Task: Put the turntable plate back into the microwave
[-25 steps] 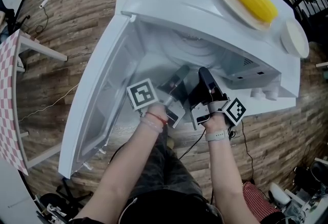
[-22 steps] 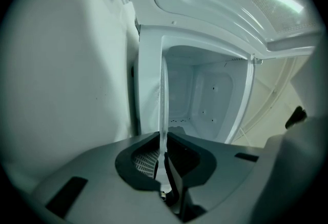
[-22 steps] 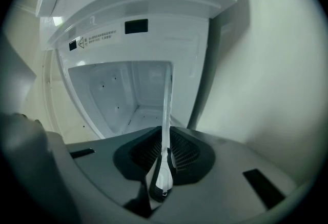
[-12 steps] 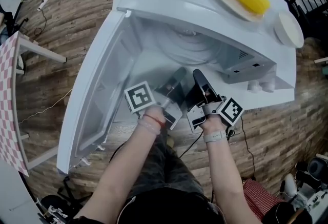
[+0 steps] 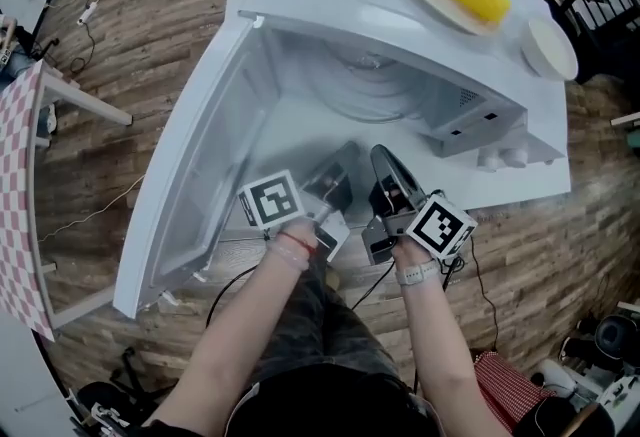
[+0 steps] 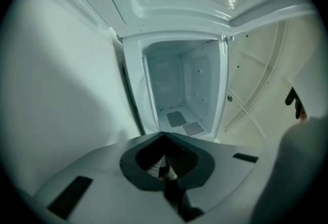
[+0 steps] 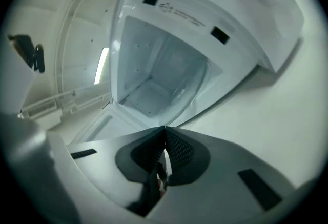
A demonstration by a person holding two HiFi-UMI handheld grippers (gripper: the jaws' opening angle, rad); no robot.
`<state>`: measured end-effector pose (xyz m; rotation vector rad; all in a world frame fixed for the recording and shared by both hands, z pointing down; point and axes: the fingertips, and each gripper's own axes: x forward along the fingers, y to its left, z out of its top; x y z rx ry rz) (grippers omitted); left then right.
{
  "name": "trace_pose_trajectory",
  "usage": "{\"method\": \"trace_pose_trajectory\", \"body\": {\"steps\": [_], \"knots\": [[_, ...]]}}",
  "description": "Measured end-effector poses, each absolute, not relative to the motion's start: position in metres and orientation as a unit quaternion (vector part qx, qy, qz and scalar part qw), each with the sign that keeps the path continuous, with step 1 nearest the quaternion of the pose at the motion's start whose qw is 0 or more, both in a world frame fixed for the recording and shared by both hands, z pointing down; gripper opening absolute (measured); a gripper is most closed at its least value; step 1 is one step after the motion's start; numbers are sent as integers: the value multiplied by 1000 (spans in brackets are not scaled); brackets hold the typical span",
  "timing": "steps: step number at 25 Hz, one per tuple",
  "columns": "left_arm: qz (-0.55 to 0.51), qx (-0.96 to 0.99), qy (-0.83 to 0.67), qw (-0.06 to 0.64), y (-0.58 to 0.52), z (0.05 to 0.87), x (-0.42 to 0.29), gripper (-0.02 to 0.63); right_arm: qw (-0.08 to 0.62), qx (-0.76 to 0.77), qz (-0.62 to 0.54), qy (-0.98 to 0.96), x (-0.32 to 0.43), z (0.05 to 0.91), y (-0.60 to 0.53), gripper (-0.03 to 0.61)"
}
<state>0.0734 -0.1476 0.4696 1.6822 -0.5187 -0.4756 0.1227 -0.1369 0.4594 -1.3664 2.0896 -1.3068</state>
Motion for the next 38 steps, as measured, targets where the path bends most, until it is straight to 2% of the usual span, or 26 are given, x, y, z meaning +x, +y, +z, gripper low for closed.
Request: {"method": "trace_pose_trajectory", "body": {"steps": [5, 12, 18, 22, 38], "knots": [[-195, 748, -243, 586, -133, 465, 65, 12, 49, -493, -363, 789, 108, 454, -121, 20], [-124, 816, -271, 496, -107, 452, 59, 12, -22, -496, -284, 820, 95, 442, -94, 20], [-57, 873, -299, 382, -80, 439, 51, 12, -23, -493, -261, 830, 88, 428, -70, 20], [-40, 885, -319, 336, -58, 430, 40, 12, -33, -489, -241, 838, 78, 421, -48, 20], [-30, 906, -324, 270, 2, 379, 31, 12, -29, -460, -172, 870, 72, 361, 10, 20]]}}
